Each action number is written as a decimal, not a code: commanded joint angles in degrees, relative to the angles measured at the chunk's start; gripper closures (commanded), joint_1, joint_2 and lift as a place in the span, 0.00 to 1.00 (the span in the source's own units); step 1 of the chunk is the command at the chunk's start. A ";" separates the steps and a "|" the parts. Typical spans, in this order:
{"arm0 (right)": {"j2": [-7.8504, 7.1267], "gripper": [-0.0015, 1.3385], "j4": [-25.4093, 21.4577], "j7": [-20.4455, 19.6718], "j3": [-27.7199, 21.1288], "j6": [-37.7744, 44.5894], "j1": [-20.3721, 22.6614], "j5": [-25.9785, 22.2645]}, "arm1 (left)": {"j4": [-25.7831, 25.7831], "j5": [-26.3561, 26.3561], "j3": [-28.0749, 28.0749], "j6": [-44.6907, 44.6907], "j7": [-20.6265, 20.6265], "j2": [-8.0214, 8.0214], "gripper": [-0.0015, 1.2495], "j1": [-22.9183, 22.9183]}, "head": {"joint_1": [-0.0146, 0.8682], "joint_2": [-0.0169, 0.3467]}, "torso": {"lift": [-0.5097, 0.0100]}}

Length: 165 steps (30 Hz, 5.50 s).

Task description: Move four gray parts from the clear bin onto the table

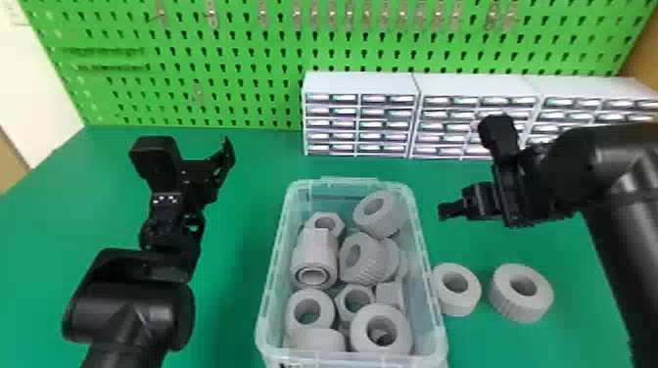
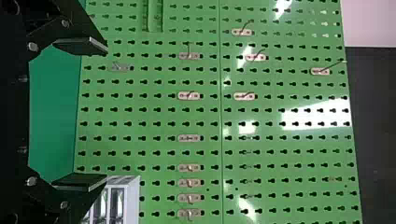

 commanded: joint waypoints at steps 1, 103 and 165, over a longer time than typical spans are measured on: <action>0.09 0.39 -1.34 0.00 0.95 0.01 -0.50 -1.34 | 0.00 0.00 -0.02 0.00 0.00 0.05 0.24 0.07 | 0.80 0.24 | 0.88; 1.67 0.39 12.02 0.00 25.39 -2.45 -10.08 -18.13 | -1.84 -0.97 1.12 0.00 -0.08 0.49 0.24 0.16 | 0.80 0.24 | 0.88; 2.64 0.39 19.14 0.00 26.09 -3.42 -10.87 -17.69 | -2.02 -0.71 0.33 0.00 -0.08 1.28 0.24 -0.10 | 0.80 0.24 | 0.88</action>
